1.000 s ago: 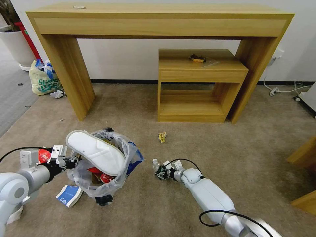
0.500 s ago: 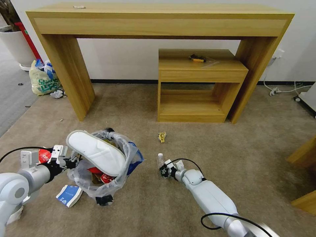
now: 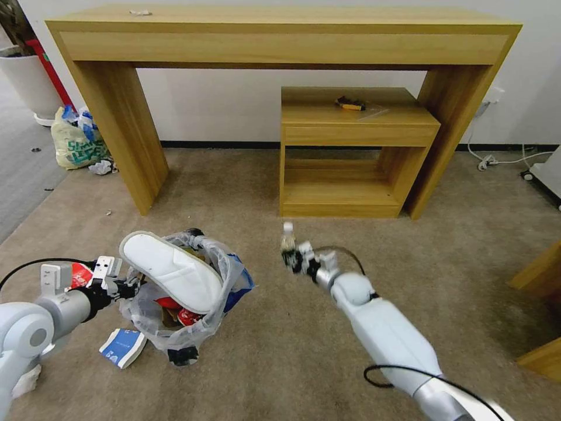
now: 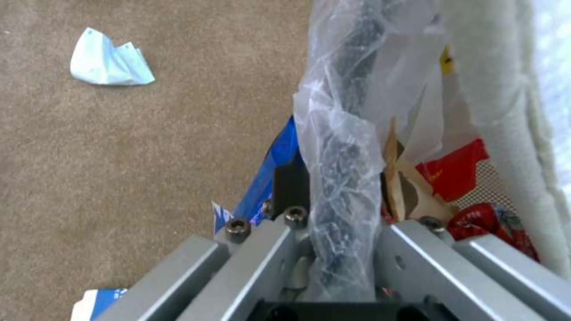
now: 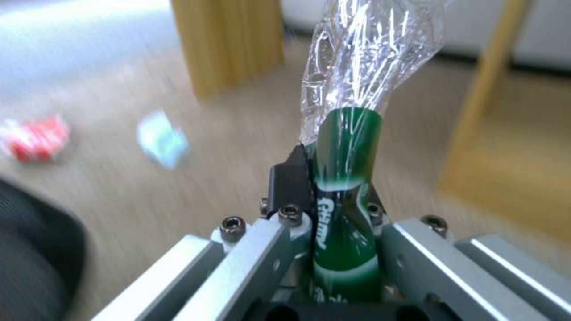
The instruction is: Pick up the trash bin and place the garbage on the floor into it.
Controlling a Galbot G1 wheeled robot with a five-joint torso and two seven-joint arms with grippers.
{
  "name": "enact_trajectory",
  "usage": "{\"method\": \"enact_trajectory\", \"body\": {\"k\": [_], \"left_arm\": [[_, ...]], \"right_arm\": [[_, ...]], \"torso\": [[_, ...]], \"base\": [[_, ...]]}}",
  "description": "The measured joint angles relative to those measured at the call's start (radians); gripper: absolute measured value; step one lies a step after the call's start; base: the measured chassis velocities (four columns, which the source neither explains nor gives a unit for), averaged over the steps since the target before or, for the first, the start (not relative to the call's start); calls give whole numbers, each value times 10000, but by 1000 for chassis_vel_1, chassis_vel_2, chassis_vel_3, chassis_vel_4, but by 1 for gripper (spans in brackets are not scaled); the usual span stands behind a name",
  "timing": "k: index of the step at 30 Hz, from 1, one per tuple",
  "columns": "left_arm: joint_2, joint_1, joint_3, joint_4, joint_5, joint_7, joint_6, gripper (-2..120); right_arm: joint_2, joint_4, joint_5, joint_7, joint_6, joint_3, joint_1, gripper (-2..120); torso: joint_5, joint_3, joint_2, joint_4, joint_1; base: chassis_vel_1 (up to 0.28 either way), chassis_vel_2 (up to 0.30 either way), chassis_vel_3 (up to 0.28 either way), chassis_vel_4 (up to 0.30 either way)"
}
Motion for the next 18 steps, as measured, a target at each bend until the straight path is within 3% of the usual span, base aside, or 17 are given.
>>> {"method": "enact_trajectory", "body": {"k": [1, 6, 12, 18], "left_arm": [[0, 0, 0, 0, 0, 0, 0, 0], [278, -232, 211, 330, -57, -4, 0, 0], [495, -450, 567, 516, -122, -3, -1, 0], [687, -529, 781, 556, -387, -63, -1, 0]], "right_arm": [[0, 0, 0, 0, 0, 0, 0, 1], [-95, 2240, 1193, 6, -721, -638, 674, 1], [-78, 3498, 1774, 65, -1254, -1322, 963, 1], [-253, 4654, 2149, 54, -1628, -3086, 1159, 1]], "torso": [[0, 0, 0, 0, 0], [-1, -1, 0, 3, 0], [-2, -1, 0, -2, 0], [-2, -1, 0, 1, 0]], "base": [[0, 0, 0, 0], [0, 0, 0, 0], [0, 0, 0, 0], [0, 0, 0, 0]]}}
